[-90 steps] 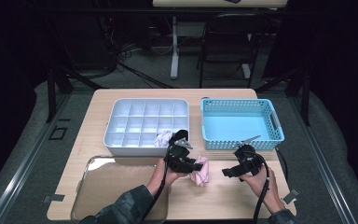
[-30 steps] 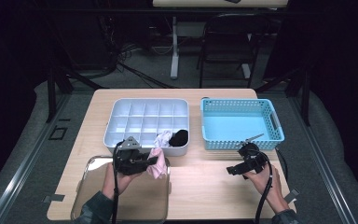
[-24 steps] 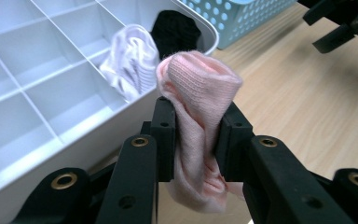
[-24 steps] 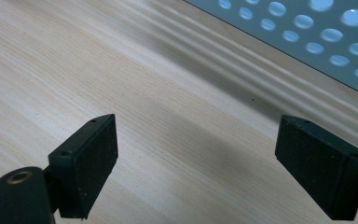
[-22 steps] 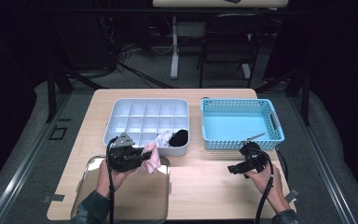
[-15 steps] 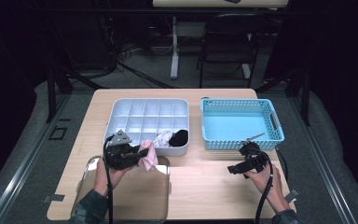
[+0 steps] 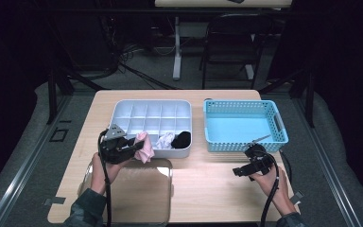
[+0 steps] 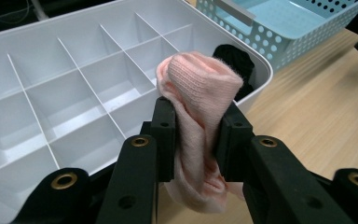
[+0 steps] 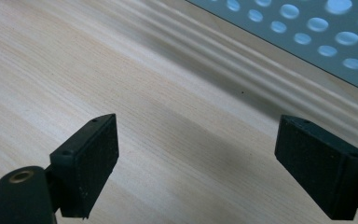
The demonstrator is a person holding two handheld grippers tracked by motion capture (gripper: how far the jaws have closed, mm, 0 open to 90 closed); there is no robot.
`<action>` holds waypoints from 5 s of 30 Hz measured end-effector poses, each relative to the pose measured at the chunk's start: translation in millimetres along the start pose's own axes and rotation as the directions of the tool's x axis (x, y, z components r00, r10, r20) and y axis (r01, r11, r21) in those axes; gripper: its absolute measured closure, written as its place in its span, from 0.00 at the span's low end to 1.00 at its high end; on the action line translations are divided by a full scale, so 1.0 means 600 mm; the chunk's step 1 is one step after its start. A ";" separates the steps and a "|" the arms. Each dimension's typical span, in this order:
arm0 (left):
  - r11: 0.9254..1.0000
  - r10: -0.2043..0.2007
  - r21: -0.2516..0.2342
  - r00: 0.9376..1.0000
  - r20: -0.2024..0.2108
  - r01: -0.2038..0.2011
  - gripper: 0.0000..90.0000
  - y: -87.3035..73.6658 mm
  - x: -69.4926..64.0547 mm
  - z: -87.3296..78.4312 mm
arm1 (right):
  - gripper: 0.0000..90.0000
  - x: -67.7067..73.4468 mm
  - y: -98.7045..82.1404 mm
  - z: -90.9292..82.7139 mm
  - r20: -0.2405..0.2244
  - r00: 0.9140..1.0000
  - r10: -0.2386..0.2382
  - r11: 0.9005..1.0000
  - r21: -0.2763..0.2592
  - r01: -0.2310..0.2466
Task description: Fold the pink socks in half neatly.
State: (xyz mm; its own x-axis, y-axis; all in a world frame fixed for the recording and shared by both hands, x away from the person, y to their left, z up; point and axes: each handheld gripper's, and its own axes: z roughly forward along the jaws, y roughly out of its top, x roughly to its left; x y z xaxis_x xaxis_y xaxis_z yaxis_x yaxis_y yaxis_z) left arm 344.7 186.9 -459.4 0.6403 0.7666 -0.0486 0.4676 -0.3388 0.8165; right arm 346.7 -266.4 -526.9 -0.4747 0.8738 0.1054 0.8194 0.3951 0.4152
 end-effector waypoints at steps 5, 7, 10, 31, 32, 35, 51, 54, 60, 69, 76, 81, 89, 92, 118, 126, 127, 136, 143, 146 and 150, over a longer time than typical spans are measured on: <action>1.000 0.006 -0.028 1.000 -0.029 -0.006 0.80 0.019 0.011 0.002 | 0.14 0.002 0.001 -0.002 -0.004 1.000 0.009 1.000 -0.019 -0.009; 0.999 0.010 -0.032 0.999 -0.041 -0.012 0.80 0.021 0.012 0.004 | 0.14 0.002 0.002 -0.001 -0.002 1.000 0.003 1.000 -0.016 -0.003; 0.999 0.008 -0.031 0.999 -0.053 -0.010 0.80 0.024 0.017 0.012 | 0.14 0.001 0.004 0.002 -0.005 1.000 -0.004 1.000 0.000 0.004; 0.998 0.041 -0.030 0.983 -0.181 -0.048 0.80 0.035 0.037 0.082 | 0.14 0.004 0.009 0.002 -0.009 1.000 -0.004 1.000 -0.014 0.004; 0.998 0.062 -0.009 0.980 -0.191 -0.064 0.80 0.036 0.034 0.088 | 0.14 0.005 0.009 0.002 -0.015 1.000 -0.003 1.000 -0.011 0.002; 0.996 0.084 0.025 0.976 -0.201 -0.080 0.80 0.035 0.028 0.105 | 0.14 0.006 0.009 0.003 -0.009 1.000 -0.012 1.000 -0.010 0.012; 0.984 0.132 0.151 0.964 -0.231 -0.099 0.80 0.017 0.021 0.147 | 0.14 0.006 0.007 -0.002 -0.011 1.000 -0.013 1.000 -0.024 0.013; 0.981 0.119 0.173 0.971 -0.209 -0.084 0.79 0.016 0.022 0.152 | 0.14 0.006 0.007 -0.002 -0.014 1.000 -0.013 1.000 -0.021 0.012; 0.979 0.090 0.197 0.980 -0.175 -0.055 0.78 0.013 0.026 0.155 | 0.14 0.004 0.005 -0.003 -0.005 1.000 -0.023 1.000 -0.004 0.023; 0.969 0.076 0.243 0.987 -0.140 -0.040 0.74 0.011 0.027 0.159 | 0.14 0.004 0.004 0.001 -0.012 1.000 -0.016 1.000 0.002 0.017; 0.960 0.066 0.278 0.991 -0.120 -0.030 0.63 0.014 0.024 0.151 | 0.14 0.000 0.003 -0.001 -0.007 1.000 -0.010 1.000 -0.003 0.010; 0.963 0.039 0.270 0.995 -0.096 -0.012 0.50 0.018 0.026 0.142 | 0.14 0.002 0.003 -0.003 0.000 1.000 -0.003 1.000 -0.024 0.003; 0.968 -0.001 0.249 0.996 -0.086 0.023 0.42 0.044 0.043 0.142 | 0.14 -0.002 0.002 -0.005 -0.004 1.000 -0.008 1.000 -0.023 0.008; 0.964 -0.007 0.263 0.996 -0.090 0.031 0.47 0.042 0.049 0.151 | 0.14 -0.002 0.002 -0.005 0.003 1.000 -0.011 1.000 -0.006 0.011; 0.927 0.020 0.375 0.998 -0.052 0.001 0.85 0.017 0.041 0.184 | 0.15 -0.001 0.001 -0.002 0.006 1.000 -0.014 1.000 -0.004 0.014; 0.945 0.002 0.326 0.999 -0.054 0.016 0.73 0.019 0.046 0.177 | 0.15 -0.002 0.001 0.000 0.007 1.000 -0.012 1.000 0.001 0.012; 0.946 0.002 0.324 0.998 -0.058 0.017 0.60 0.020 0.046 0.175 | 0.15 -0.002 0.001 -0.001 0.012 1.000 -0.008 1.000 -0.001 0.008; 0.966 0.001 0.257 0.998 -0.061 0.015 0.30 0.034 0.038 0.147 | 0.14 -0.006 -0.001 -0.003 0.004 1.000 0.000 1.000 0.006 0.000; 0.973 0.014 0.230 0.998 -0.057 -0.001 0.16 0.032 0.030 0.126 | 0.12 -0.011 -0.002 -0.007 0.014 1.000 0.001 1.000 0.008 -0.002; 0.973 0.024 0.231 0.997 -0.075 -0.006 0.09 0.025 0.025 0.114 | 0.11 -0.011 -0.003 -0.005 0.007 1.000 0.012 1.000 -0.007 -0.012; 0.972 0.025 0.237 0.996 -0.087 -0.004 0.00 0.013 0.022 0.097 | 0.10 -0.010 -0.005 -0.003 0.007 1.000 0.021 1.000 -0.001 -0.021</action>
State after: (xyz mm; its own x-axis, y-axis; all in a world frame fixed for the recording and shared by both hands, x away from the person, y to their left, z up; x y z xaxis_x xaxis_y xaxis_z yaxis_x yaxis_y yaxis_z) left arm 392.1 162.6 -487.4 0.5966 0.8023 0.0222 0.5961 -0.4614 0.6571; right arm 346.8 -273.5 -527.0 -0.4555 0.8837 0.1081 0.8288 0.3766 0.4138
